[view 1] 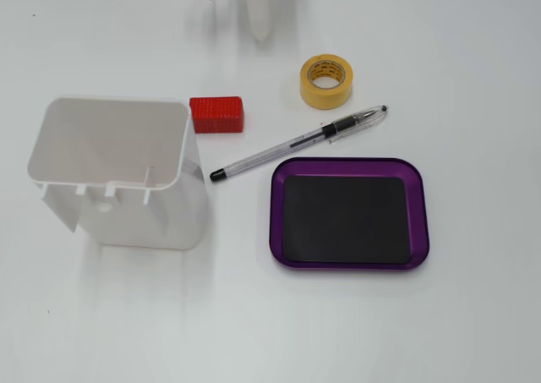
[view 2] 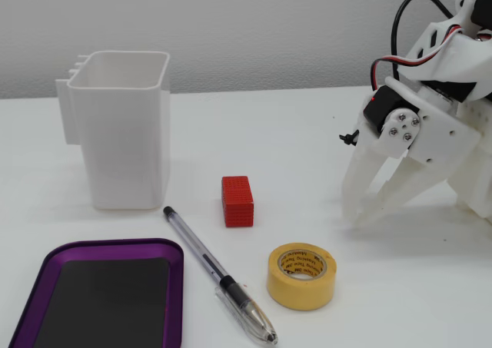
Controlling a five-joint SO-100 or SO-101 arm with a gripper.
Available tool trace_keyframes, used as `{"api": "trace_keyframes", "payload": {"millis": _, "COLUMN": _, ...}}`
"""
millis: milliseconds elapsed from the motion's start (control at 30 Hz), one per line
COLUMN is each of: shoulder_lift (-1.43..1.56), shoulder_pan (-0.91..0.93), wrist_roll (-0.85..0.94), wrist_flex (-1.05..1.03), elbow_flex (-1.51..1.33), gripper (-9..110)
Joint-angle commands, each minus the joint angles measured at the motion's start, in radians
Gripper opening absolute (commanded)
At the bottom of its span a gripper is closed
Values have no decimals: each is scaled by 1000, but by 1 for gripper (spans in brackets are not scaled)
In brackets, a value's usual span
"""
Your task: Pick up the yellow tape and place it in the box.
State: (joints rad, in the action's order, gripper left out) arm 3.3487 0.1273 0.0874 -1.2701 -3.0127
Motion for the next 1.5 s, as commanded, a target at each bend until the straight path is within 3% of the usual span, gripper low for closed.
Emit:
{"api": "trace_keyframes", "payload": {"millis": 0, "shoulder_lift": 49, "shoulder_pan": -8, "wrist_roll": -6, "wrist_flex": 25, "elbow_flex": -12, "gripper": 0}}
{"api": "trace_keyframes", "payload": {"millis": 867, "shoulder_lift": 48, "shoulder_pan": 5, "wrist_roll": -2, "wrist_flex": 21, "elbow_flex": 31, "gripper": 0}}
{"api": "trace_keyframes", "payload": {"millis": 1100, "shoulder_lift": 9, "shoulder_pan": -6, "wrist_roll": 267, "wrist_flex": 23, "elbow_flex": 253, "gripper": 0}}
{"api": "trace_keyframes", "payload": {"millis": 1300, "shoulder_lift": -268, "shoulder_pan": -15, "wrist_roll": 313, "wrist_flex": 20, "elbow_flex": 408, "gripper": 3}}
{"api": "trace_keyframes", "payload": {"millis": 1467, "shoulder_lift": -640, "shoulder_pan": -242, "wrist_roll": 322, "wrist_flex": 11, "elbow_flex": 568, "gripper": 6}}
